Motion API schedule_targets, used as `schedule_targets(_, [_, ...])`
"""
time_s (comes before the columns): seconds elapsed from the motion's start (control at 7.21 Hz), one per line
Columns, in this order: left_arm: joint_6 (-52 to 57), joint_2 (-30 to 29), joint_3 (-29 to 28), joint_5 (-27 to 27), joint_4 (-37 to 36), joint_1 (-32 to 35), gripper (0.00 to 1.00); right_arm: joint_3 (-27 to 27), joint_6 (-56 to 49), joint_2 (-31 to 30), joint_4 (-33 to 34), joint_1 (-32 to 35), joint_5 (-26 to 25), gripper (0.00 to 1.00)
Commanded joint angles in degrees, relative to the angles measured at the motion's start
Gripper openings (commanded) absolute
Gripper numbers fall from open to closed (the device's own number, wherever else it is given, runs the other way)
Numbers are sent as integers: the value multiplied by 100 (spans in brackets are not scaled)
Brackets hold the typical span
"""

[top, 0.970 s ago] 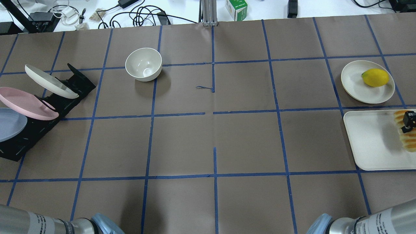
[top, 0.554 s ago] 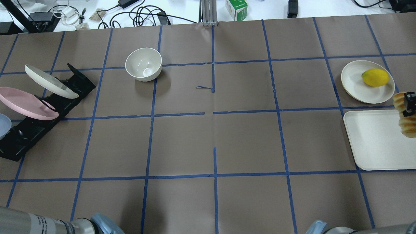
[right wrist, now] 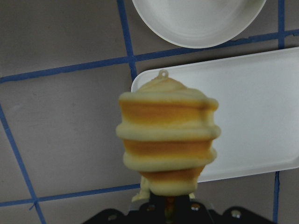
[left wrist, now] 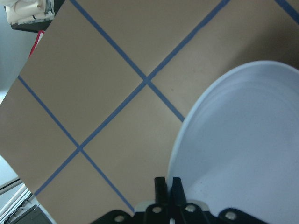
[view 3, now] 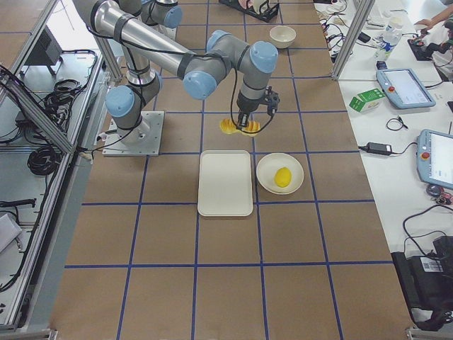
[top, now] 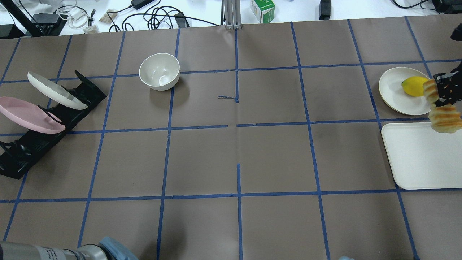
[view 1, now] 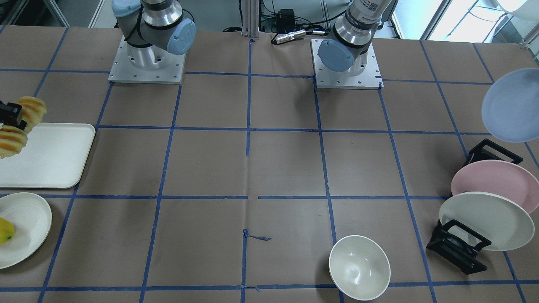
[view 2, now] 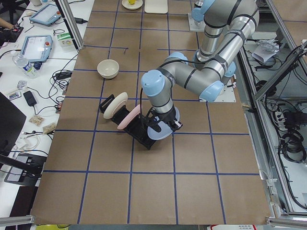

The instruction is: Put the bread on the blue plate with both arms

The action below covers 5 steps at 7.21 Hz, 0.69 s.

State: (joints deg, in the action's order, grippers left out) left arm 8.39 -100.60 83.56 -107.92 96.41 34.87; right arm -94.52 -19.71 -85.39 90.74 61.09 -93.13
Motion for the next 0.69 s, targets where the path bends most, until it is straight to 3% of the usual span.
schedule_targets(0.0, [84,312,46,874,1402,359,0,118,439,-249,-372,427,337,0])
schedule_targets(0.42, [-318,453,353,2191,1539,2228,0,127,924,-452,-531,1105,568,0])
schedule_targets(0.55, [-773,462,450,3032,1478,2652,0,127,942,-452,-531,1211,576,0])
